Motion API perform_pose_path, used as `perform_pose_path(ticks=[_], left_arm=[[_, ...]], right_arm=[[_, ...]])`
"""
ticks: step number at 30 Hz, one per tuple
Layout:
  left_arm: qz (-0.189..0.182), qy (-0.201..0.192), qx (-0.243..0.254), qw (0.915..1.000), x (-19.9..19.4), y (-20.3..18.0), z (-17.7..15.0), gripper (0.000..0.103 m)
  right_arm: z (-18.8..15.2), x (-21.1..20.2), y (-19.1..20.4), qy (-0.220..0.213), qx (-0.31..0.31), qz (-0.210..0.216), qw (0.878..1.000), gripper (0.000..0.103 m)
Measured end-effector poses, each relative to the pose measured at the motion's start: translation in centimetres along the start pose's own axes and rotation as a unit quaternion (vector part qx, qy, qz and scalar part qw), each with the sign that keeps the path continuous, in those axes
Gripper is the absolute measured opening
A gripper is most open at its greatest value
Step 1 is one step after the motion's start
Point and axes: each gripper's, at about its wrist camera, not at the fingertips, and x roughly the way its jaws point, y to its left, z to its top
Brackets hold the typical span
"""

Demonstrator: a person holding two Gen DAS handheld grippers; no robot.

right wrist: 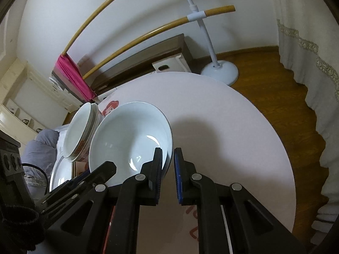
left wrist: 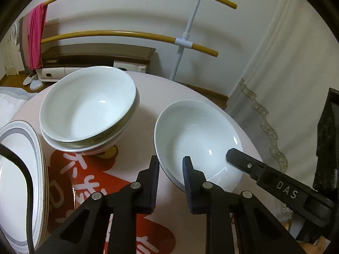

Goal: Organize plates and bowls
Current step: 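Close both tools on the rim of the remaining white bowl, then lift the held bowl with both tools and lower it toward the bowl stack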

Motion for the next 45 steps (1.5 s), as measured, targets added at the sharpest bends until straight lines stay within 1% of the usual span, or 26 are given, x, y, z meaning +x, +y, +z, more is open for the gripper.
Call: perform_pose_path(ticks=[8, 9, 11, 15, 21, 28, 33, 38, 42, 45], left_arm=[[-0.002, -0.005, 0.011, 0.9999, 0.2, 0.4, -0.6, 0.015], [0.003, -0.005, 0.012, 0.9999, 0.1, 0.3, -0.7, 0.013], [0.003, -0.003, 0.008, 1.0, 0.0, 0.6, -0.9, 0.012], [-0.016, 0.003, 0.005, 0.9999, -0.7, 1.0, -1.1, 0.012], [-0.042, -0.015, 0.009, 0.999, -3.8, 1.4, -0.9, 0.012], [-0.068, -0.056, 0.003, 0.9961, -9.0, 3.9, -1.2, 0.012], [-0.068, -0.084, -0.006, 0.9942, -11.8, 7.0, -0.7, 0.012], [-0.055, -0.096, -0.018, 0.9937, -13.1, 10.8, 0.0, 0.012], [-0.039, -0.097, -0.019, 0.9943, -12.8, 12.8, 0.6, 0.012], [-0.03, -0.087, -0.02, 0.9955, -11.9, 14.1, 1.1, 0.012]], right_arm=[[0.7, 0.7, -0.6, -0.009, 0.012, 0.01, 1.0, 0.011], [0.6, 0.7, -0.4, -0.011, 0.008, 0.012, 1.0, 0.006], [0.3, 0.4, -0.2, -0.015, 0.0, 0.011, 1.0, 0.006], [0.1, -0.7, 0.2, -0.021, -0.01, 0.014, 1.0, 0.005], [-0.5, -3.6, 1.4, -0.04, -0.02, 0.011, 0.999, 0.005], [-0.5, -7.7, 5.5, -0.074, -0.05, 0.011, 0.996, 0.005], [-0.1, -8.6, 9.2, -0.088, -0.074, 0.02, 0.993, 0.005], [0.3, -7.5, 12.8, -0.087, -0.094, 0.026, 0.991, 0.005], [0.9, -5.2, 15.2, -0.08, -0.108, 0.018, 0.991, 0.006], [1.2, -3.6, 15.6, -0.069, -0.107, 0.014, 0.992, 0.006]])
